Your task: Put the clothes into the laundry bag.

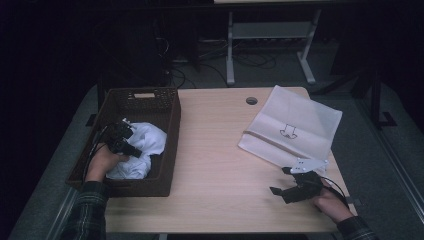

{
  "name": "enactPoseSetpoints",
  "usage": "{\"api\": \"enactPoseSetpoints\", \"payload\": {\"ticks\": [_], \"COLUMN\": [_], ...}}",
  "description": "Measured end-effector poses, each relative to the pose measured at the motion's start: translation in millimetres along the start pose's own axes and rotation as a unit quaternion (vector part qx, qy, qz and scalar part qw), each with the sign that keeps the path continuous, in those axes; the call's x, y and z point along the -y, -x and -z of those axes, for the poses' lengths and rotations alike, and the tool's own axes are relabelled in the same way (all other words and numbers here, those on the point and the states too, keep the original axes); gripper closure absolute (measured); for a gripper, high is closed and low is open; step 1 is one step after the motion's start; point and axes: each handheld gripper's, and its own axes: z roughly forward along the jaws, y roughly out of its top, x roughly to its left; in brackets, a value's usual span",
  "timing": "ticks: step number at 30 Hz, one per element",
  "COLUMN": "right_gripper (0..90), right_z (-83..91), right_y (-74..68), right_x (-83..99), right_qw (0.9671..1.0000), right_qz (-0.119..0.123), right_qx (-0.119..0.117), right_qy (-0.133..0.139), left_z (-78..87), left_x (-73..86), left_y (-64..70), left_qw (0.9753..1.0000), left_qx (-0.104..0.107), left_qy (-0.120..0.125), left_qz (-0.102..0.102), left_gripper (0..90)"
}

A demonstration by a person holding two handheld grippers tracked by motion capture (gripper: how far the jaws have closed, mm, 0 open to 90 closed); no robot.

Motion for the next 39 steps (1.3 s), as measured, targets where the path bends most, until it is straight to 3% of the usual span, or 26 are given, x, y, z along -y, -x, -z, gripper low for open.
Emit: {"api": "enactPoseSetpoints", "payload": {"ticks": [12,18,30,39], "right_gripper": [13.7,13.7,13.7,13.7], "right_z": [1.2,1.0,0.3,0.1], "right_y": [0.5,0.6,1.0,0.9], "right_x": [-0.1,-0.2,-0.4,-0.4], "right_qw": [1.0,1.0,1.0,1.0], "right_qz": [0.0,0.0,-0.001,-0.001], "right_qx": [-0.001,-0.001,0.0,0.0], "right_qy": [0.004,0.004,0.003,0.003], "left_z": [15.7,33.7,62.5,77.9], "left_x": [2.5,6.2,4.4,-4.0], "left_y": [-5.9,-11.7,-11.0,1.6], "left_qw": [0.9993,0.9982,0.9956,0.9938], "left_qx": [0.012,0.015,0.024,0.038], "left_qy": [0.023,0.046,0.081,0.102], "left_qz": [0.026,0.037,0.039,0.026], "left_gripper": [60.3,60.4,60.5,60.5]}}
